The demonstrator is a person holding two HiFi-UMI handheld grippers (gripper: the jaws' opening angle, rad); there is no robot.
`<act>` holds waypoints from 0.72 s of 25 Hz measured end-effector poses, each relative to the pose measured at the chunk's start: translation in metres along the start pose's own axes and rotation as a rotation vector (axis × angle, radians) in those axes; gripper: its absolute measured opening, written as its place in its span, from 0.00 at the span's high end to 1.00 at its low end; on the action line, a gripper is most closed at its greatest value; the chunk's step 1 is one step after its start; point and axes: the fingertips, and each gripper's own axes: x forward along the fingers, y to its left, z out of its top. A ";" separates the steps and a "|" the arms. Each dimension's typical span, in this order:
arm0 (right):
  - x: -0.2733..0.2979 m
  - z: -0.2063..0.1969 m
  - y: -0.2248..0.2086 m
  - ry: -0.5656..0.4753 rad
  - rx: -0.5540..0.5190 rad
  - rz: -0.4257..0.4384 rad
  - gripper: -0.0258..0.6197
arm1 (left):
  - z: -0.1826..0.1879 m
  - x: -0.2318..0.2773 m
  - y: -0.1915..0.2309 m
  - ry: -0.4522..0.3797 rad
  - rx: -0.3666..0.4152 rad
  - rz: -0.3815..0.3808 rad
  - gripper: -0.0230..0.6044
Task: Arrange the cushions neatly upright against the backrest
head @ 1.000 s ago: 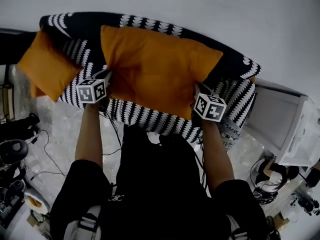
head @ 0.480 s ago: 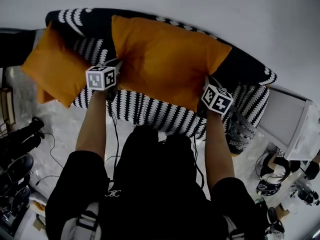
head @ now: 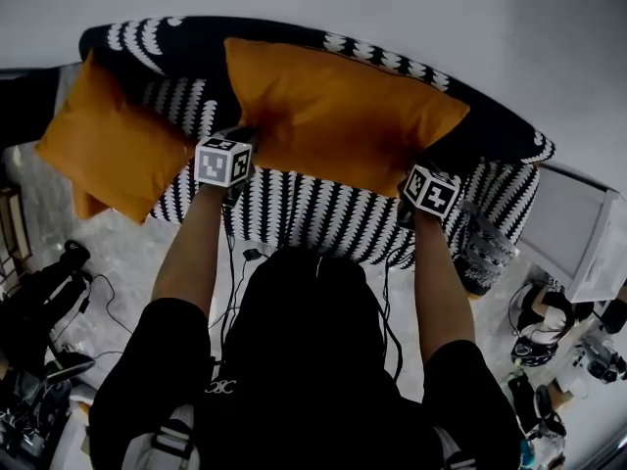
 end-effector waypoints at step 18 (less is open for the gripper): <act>0.019 -0.016 -0.023 -0.067 0.078 -0.124 0.85 | -0.034 0.011 0.035 -0.050 -0.127 0.148 0.78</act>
